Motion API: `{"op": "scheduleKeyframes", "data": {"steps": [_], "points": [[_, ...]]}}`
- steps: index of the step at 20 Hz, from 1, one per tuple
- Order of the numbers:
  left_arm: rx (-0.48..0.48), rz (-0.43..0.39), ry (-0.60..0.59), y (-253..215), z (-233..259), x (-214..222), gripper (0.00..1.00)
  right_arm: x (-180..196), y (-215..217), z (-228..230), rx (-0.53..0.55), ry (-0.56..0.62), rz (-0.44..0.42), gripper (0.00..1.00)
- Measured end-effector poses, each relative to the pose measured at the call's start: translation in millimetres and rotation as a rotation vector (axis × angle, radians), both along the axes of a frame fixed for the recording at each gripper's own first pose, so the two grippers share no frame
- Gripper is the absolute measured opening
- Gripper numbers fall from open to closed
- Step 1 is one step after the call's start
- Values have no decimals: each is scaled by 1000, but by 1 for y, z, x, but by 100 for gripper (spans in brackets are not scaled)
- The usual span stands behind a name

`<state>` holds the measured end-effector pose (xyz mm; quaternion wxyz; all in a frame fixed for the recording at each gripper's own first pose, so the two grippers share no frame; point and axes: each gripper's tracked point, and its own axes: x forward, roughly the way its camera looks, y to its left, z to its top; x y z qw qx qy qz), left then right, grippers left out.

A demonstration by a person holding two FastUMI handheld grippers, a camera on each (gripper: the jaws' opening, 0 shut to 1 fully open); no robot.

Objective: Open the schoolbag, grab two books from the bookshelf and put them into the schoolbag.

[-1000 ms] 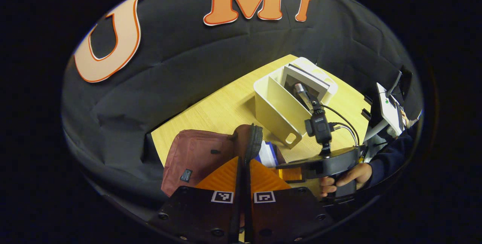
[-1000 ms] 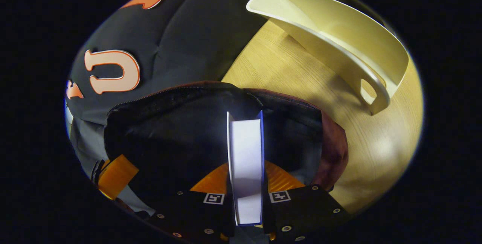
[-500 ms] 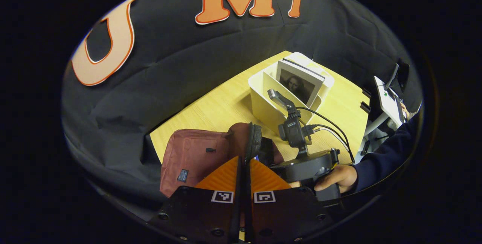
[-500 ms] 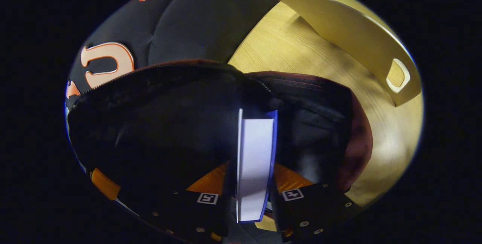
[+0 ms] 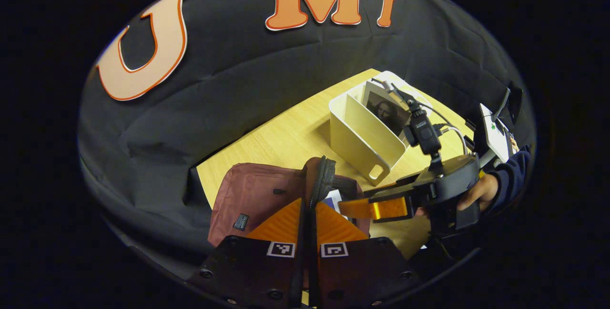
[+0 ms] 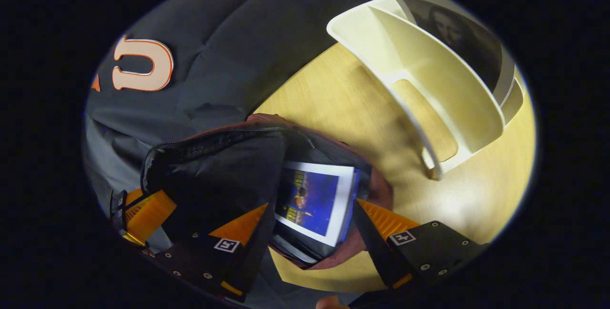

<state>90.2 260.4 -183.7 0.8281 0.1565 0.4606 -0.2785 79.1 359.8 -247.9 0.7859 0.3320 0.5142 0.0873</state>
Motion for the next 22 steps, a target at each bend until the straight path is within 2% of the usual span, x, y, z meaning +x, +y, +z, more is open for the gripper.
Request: {"op": "scheduleKeyframes", "data": {"steps": [5, 8, 15, 18, 22], "points": [[37, -40, -3, -4, -8, -5, 5, -8, -54, 31, -122, -49, 62, 97], [20, -29, 4, -9, -11, -7, 6, -6, -100, 58, -252, -103, 103, 97], [3, 4, 12, -9, -16, -11, 5, -5, -169, 100, -429, -113, 181, 98], [-5, 13, 18, -12, -19, -14, 5, 10, -202, 116, -527, -117, 216, 98], [-9, 22, 25, -13, -23, -14, 5, 38, -221, 137, -548, -105, 237, 97]]}}
